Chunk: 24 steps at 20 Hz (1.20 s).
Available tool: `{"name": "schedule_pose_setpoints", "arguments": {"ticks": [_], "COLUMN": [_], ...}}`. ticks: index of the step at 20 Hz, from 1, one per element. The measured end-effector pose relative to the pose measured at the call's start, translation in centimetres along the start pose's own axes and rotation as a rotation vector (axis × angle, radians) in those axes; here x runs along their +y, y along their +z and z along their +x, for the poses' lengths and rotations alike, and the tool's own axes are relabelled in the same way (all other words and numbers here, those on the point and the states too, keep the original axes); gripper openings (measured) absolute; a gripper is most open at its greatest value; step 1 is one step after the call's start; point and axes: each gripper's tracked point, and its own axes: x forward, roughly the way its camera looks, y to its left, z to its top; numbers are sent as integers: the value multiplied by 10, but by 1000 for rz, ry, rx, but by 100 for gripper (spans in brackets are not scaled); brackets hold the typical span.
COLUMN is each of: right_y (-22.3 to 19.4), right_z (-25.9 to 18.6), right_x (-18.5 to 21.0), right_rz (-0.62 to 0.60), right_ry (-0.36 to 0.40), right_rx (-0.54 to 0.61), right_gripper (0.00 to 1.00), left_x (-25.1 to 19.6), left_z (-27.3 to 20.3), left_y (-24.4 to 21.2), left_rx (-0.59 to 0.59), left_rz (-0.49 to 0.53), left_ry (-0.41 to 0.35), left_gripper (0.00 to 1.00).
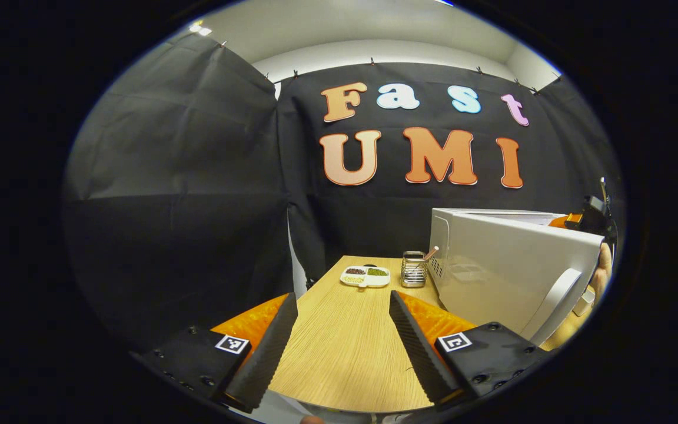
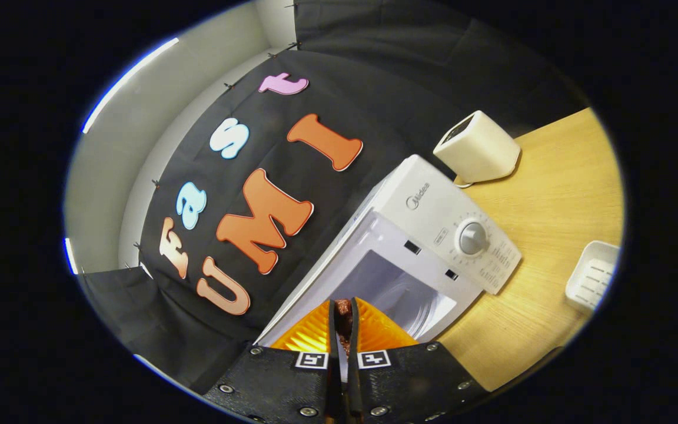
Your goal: Open the microwave oven with the left hand, put the food in, and close the microwave oven.
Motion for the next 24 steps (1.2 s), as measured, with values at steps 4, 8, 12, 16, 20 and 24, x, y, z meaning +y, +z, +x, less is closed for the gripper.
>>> {"name": "schedule_pose_setpoints", "arguments": {"ticks": [4,8,12,16,20,24], "right_y": [-23,-48,-80,-83,-64,-43], "right_z": [42,85,120,131,131,129], "right_x": [2,-7,-20,-25,-41,-59], "right_rz": [16,17,-9,-87,-261,-374], "right_ry": [-5,-22,-57,-81,-157,-226], "right_rx": [-14,2,48,52,28,6], "right_gripper": [4,4,4,13,24,32], "left_x": [1,2,2,0,-8,-4], "left_z": [12,22,31,43,45,38], "left_y": [-9,-4,-4,-2,-6,-1], "left_rx": [22,10,10,3,12,-4], "left_rz": [-22,-11,20,26,8,30], "left_ry": [0,1,15,19,-3,9], "left_gripper": [100,96,96,96,100,100]}}
